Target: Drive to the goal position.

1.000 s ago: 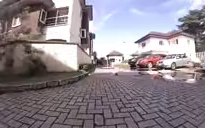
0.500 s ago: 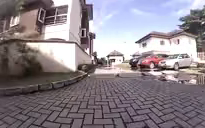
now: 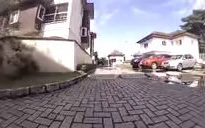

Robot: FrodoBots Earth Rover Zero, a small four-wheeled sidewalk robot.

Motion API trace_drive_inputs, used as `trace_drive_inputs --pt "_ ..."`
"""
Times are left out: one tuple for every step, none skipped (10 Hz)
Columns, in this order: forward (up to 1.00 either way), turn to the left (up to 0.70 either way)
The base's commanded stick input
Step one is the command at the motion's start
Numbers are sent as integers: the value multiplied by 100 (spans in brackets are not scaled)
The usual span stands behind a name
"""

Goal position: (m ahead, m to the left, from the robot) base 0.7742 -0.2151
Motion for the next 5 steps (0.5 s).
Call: trace_drive_inputs --pt "69 3" --pt "69 3" --pt "69 3" --pt "69 3" --pt "69 3"
